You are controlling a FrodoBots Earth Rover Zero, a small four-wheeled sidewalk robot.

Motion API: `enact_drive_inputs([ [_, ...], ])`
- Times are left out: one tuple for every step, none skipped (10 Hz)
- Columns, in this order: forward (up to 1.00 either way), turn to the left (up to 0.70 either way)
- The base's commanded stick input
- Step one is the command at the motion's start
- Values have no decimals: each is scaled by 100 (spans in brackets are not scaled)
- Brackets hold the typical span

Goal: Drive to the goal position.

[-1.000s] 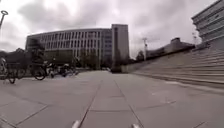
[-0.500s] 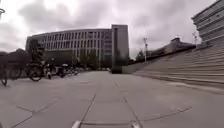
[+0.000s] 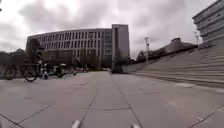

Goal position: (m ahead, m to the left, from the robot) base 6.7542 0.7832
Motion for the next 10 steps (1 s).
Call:
enact_drive_inputs([
  [70, 0],
  [70, 0],
  [69, 0],
  [63, 0],
  [50, 0],
  [52, 0],
  [61, 0],
  [69, 0],
  [70, 0],
  [70, 0],
])
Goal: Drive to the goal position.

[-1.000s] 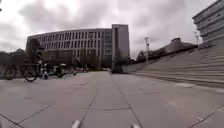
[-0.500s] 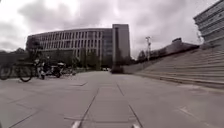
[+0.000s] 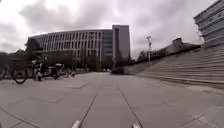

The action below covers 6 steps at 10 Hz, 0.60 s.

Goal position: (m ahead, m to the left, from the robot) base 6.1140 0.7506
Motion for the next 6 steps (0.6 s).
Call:
enact_drive_inputs([
  [70, 0],
  [70, 0],
  [70, 0],
  [70, 0],
  [70, 0],
  [70, 0],
])
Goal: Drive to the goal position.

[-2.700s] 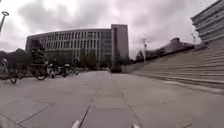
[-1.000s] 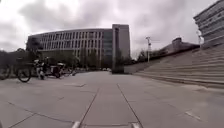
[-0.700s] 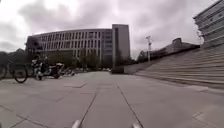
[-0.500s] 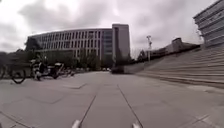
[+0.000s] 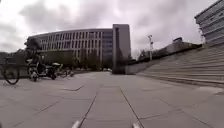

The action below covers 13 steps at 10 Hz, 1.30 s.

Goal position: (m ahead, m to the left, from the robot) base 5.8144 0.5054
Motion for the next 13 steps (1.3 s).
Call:
enact_drive_inputs([
  [70, 0],
  [70, 0],
  [70, 0],
  [70, 0],
  [70, 0],
  [70, 0],
  [70, 1],
  [70, 3],
  [70, 14],
  [70, 25],
  [70, 28],
  [70, 31],
  [70, 11],
])
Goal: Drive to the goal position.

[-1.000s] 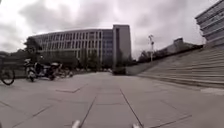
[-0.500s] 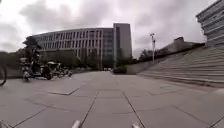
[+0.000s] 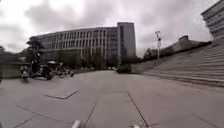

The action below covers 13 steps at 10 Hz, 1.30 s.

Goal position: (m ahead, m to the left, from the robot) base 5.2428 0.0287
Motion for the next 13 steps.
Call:
enact_drive_inputs([
  [70, 0],
  [70, 0],
  [70, 0],
  [70, 0],
  [70, 0],
  [70, 0],
  [70, 0],
  [70, 0],
  [70, 0],
  [70, 0],
  [70, 0],
  [70, 0],
  [70, 0],
])
